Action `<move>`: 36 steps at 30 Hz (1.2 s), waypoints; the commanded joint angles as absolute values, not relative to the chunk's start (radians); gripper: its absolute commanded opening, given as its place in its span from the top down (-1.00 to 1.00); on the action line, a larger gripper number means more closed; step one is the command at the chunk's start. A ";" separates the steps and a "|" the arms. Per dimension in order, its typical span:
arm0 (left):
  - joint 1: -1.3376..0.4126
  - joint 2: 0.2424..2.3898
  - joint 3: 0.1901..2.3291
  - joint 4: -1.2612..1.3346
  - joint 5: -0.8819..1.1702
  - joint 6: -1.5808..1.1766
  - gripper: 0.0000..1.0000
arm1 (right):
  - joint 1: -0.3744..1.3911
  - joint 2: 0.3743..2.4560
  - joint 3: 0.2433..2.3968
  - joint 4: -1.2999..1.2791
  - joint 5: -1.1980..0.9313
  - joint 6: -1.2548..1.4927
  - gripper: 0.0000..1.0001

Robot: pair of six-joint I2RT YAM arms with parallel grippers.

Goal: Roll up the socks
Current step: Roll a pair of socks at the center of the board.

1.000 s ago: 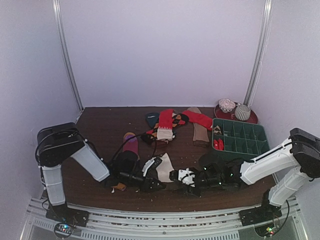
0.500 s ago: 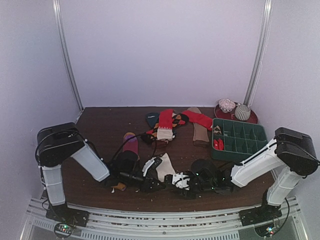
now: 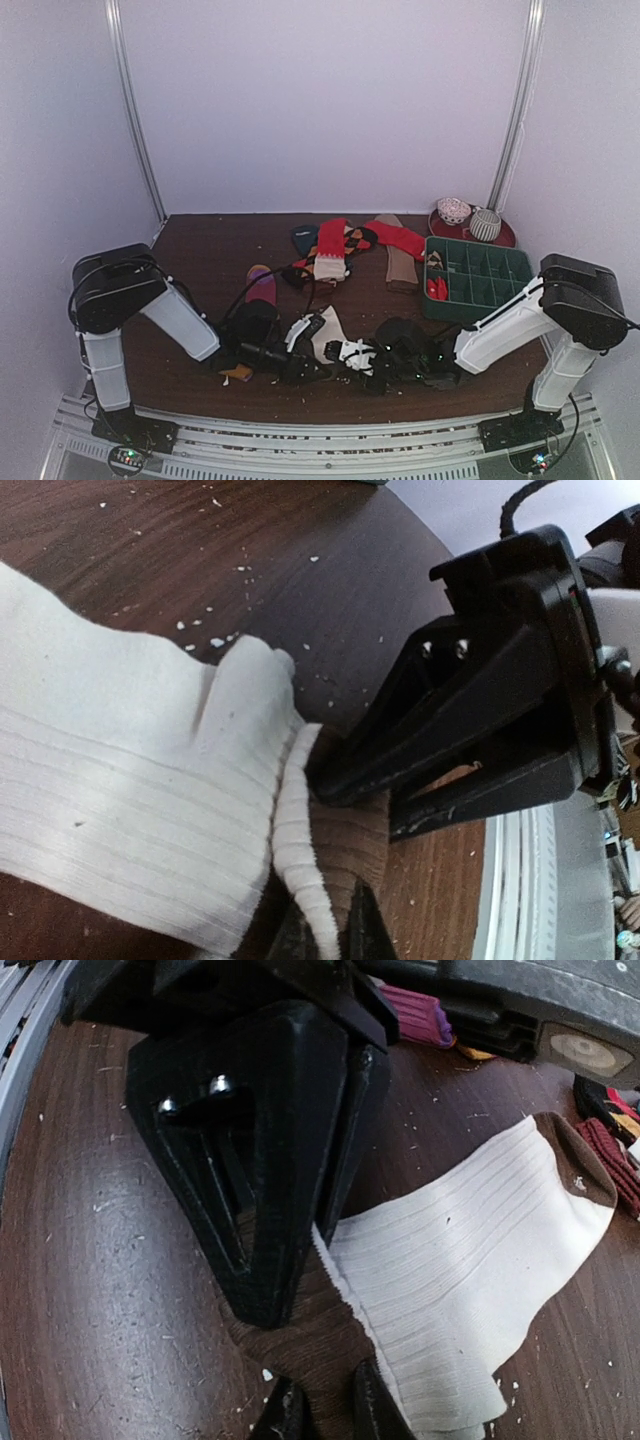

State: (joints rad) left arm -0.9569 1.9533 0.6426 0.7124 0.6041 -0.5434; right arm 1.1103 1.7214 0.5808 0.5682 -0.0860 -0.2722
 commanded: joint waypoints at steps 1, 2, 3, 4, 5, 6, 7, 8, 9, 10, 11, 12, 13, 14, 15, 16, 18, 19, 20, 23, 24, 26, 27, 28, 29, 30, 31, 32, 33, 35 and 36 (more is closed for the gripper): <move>-0.962 1.980 0.624 0.254 0.481 -0.445 0.63 | 1.110 1.826 0.607 0.321 -0.125 -0.140 0.75; -0.962 1.950 0.631 0.235 0.452 -0.425 0.43 | 1.109 1.828 0.612 0.302 -0.155 -0.126 0.75; -0.962 1.906 0.634 0.220 0.422 -0.406 0.27 | 1.108 1.828 0.622 0.282 -0.190 -0.112 0.75; -0.961 1.864 0.636 0.203 0.390 -0.387 0.12 | 1.107 1.828 0.630 0.254 -0.222 -0.101 0.75; -0.961 1.824 0.637 0.187 0.363 -0.365 0.00 | 1.106 1.825 0.639 0.221 -0.251 -0.088 0.75; -0.959 1.781 0.636 0.173 0.334 -0.343 -0.06 | 1.104 1.823 0.647 0.205 -0.285 -0.077 0.75; -0.959 1.734 0.632 0.162 0.306 -0.320 -0.11 | 1.101 1.821 0.657 0.171 -0.317 -0.062 0.75; -0.958 1.689 0.618 0.160 0.286 -0.294 -0.19 | 1.094 1.822 0.666 0.152 -0.350 -0.049 0.75; -0.959 1.640 0.603 0.165 0.267 -0.277 -0.25 | 1.089 1.822 0.676 0.129 -0.388 -0.039 0.75; -0.959 1.591 0.584 0.175 0.248 -0.260 -0.31 | 1.082 1.825 0.688 0.105 -0.425 -0.033 0.75; -0.959 1.544 0.559 0.196 0.235 -0.243 -0.36 | 1.075 1.831 0.700 0.081 -0.465 -0.026 0.75; -0.961 1.494 0.529 0.231 0.229 -0.229 -0.39 | 1.066 1.841 0.717 0.051 -0.502 -0.019 0.75; -0.966 1.447 0.495 0.274 0.220 -0.216 -0.43 | 1.054 1.856 0.736 0.018 -0.555 -0.013 0.75; -0.973 1.399 0.464 0.326 0.207 -0.204 -0.44 | 1.038 1.876 0.758 -0.013 -0.604 0.001 0.75; -0.984 1.357 0.430 0.380 0.198 -0.186 -0.44 | 1.026 1.898 0.784 -0.053 -0.637 0.011 0.75; -0.995 1.322 0.398 0.435 0.187 -0.166 -0.45 | 1.014 1.921 0.807 -0.086 -0.661 0.023 0.74; -1.007 1.279 0.350 0.563 0.190 -0.140 -0.45 | 0.981 1.968 0.865 -0.156 -0.691 0.058 0.74; -1.007 1.271 0.335 0.608 0.203 -0.132 -0.45 | 0.965 1.987 0.887 -0.184 -0.713 0.074 0.74; -1.008 1.279 0.328 0.643 0.215 -0.123 -0.45 | 0.951 2.001 0.905 -0.204 -0.732 0.092 0.74; -1.009 1.346 0.351 0.688 0.256 -0.091 -0.44 | 0.929 2.031 0.956 -0.263 -0.764 0.110 0.74; -1.009 1.381 0.363 0.697 0.267 -0.079 -0.43 | 0.924 2.043 0.972 -0.288 -0.770 0.099 0.73; -1.011 1.451 0.392 0.716 0.276 -0.057 -0.42 | 0.914 2.062 0.997 -0.335 -0.785 0.081 0.73; -1.012 1.486 0.401 0.734 0.284 -0.048 -0.42 | 0.911 2.070 1.006 -0.352 -0.793 0.074 0.73; -1.013 1.517 0.410 0.753 0.290 -0.041 -0.41 | 0.906 2.077 1.012 -0.365 -0.796 0.068 0.73; -1.014 1.546 0.420 0.767 0.300 -0.034 -0.41 | 0.903 2.083 1.018 -0.378 -0.798 0.063 0.73; -1.014 1.573 0.429 0.780 0.312 -0.030 -0.39 | 0.899 2.089 1.024 -0.393 -0.802 0.058 0.73; -1.014 1.597 0.442 0.788 0.324 -0.026 -0.37 | 0.894 2.093 1.031 -0.403 -0.805 0.057 0.73; -1.014 1.619 0.453 0.793 0.340 -0.026 -0.35 | 0.889 2.096 1.037 -0.409 -0.805 0.057 0.73; -1.014 1.640 0.463 0.800 0.355 -0.026 -0.31 | 0.886 2.098 1.041 -0.417 -0.808 0.052 0.73; -1.014 1.671 0.469 0.818 0.379 -0.034 -0.26 | 0.874 2.102 1.052 -0.431 -0.816 0.046 0.73; -1.014 1.682 0.468 0.830 0.386 -0.039 -0.23 | 0.872 2.103 1.056 -0.437 -0.816 0.042 0.72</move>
State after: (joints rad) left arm -1.0092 1.6424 0.4412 0.7158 0.3176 -0.0586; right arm 0.8711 2.0102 1.1130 -0.1329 -0.8890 0.0532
